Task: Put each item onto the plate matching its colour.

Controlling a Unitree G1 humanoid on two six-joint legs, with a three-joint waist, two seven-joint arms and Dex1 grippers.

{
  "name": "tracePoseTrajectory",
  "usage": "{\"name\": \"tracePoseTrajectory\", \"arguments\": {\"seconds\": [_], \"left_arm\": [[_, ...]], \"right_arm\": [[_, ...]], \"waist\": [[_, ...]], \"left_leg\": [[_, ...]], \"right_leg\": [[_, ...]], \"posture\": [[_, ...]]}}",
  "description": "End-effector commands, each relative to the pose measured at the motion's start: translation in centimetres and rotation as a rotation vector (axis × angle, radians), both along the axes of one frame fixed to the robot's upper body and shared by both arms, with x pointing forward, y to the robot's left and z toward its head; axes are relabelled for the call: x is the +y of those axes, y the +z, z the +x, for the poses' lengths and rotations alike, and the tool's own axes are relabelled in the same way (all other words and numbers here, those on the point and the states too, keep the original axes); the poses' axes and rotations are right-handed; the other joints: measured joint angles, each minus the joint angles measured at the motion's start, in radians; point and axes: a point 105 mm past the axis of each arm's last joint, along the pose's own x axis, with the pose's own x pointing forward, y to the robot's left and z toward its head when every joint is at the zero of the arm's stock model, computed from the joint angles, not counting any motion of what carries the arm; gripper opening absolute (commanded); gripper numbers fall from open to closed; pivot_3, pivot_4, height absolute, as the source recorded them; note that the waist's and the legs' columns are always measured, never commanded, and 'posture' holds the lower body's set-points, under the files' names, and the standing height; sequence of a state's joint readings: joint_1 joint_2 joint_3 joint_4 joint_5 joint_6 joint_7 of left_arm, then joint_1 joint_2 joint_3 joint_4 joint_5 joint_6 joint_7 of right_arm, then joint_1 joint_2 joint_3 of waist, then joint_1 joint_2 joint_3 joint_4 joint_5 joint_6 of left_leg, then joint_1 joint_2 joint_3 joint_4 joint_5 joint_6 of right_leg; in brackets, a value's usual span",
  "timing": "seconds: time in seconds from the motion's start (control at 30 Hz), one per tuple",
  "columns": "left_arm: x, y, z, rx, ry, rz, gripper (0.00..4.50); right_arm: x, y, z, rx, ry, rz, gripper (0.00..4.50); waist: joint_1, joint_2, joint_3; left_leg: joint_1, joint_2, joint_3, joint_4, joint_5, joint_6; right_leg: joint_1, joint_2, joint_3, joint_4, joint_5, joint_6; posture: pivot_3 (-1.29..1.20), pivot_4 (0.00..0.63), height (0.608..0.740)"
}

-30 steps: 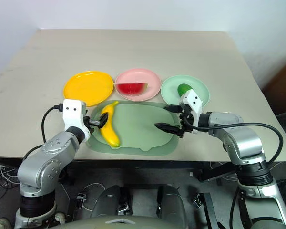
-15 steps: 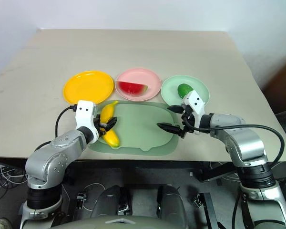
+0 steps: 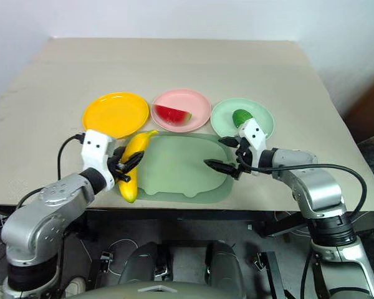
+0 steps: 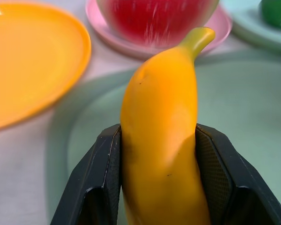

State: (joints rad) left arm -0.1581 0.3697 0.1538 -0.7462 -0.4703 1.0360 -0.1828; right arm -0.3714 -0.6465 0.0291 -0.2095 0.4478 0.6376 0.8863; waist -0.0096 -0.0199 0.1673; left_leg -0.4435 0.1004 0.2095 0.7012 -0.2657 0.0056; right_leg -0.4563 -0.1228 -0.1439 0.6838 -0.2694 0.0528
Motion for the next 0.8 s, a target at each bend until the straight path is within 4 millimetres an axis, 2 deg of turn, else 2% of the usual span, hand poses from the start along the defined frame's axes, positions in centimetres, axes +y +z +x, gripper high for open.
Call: {"name": "tracePoseTrajectory", "arguments": {"seconds": [0.03, 0.27, 0.43, 0.63, 0.8], "left_arm": [[1.1, 2.4, 1.0, -0.105, 0.078, -0.025, 1.89], [2.3, 3.7, 4.7, -0.185, 0.337, -0.125, 1.89], [3.2, 5.6, 6.9, -0.282, 0.474, -0.104, 1.89], [4.8, 5.2, 9.7, -0.198, 0.619, -0.067, 1.89], [6.6, 4.9, 11.6, -0.131, 0.699, -0.175, 1.89]], "right_arm": [[0.5, 1.0, 0.4, -0.054, 0.018, 0.009, 4.50], [1.3, 1.3, 1.2, -0.074, 0.038, 0.017, 4.50], [1.5, 1.3, 1.6, -0.084, 0.038, 0.017, 4.50], [2.0, 1.1, 1.6, -0.099, 0.042, 0.014, 4.50], [1.8, 1.2, 2.0, -0.117, 0.018, 0.010, 4.50]], "waist": [[0.001, 0.000, 0.000], [0.000, 0.000, 0.000], [-0.001, 0.000, 0.000], [0.000, 0.000, 0.000], [-0.002, 0.000, 0.000]], "left_leg": [[0.000, 0.000, 0.000, 0.000, 0.000, 0.000], [0.000, -0.001, 0.000, 0.000, 0.000, 0.000], [0.000, -0.001, 0.000, 0.000, 0.000, 0.000], [0.000, -0.001, 0.000, 0.000, 0.000, 0.000], [0.000, -0.001, 0.001, 0.000, 0.000, 0.000]], "right_leg": [[0.000, 0.000, 0.000, 0.000, 0.000, 0.000], [0.001, 0.000, 0.000, 0.000, 0.000, 0.000], [0.001, 0.000, -0.001, 0.000, 0.000, 0.000], [0.001, 0.000, -0.001, 0.000, 0.000, 0.000], [0.000, 0.000, -0.001, 0.000, 0.000, 0.000]], "posture": [[0.00, 0.150, 0.695], [0.00, 0.150, 0.695], [0.00, 0.150, 0.695], [0.00, 0.150, 0.695], [0.00, 0.150, 0.695]]}}
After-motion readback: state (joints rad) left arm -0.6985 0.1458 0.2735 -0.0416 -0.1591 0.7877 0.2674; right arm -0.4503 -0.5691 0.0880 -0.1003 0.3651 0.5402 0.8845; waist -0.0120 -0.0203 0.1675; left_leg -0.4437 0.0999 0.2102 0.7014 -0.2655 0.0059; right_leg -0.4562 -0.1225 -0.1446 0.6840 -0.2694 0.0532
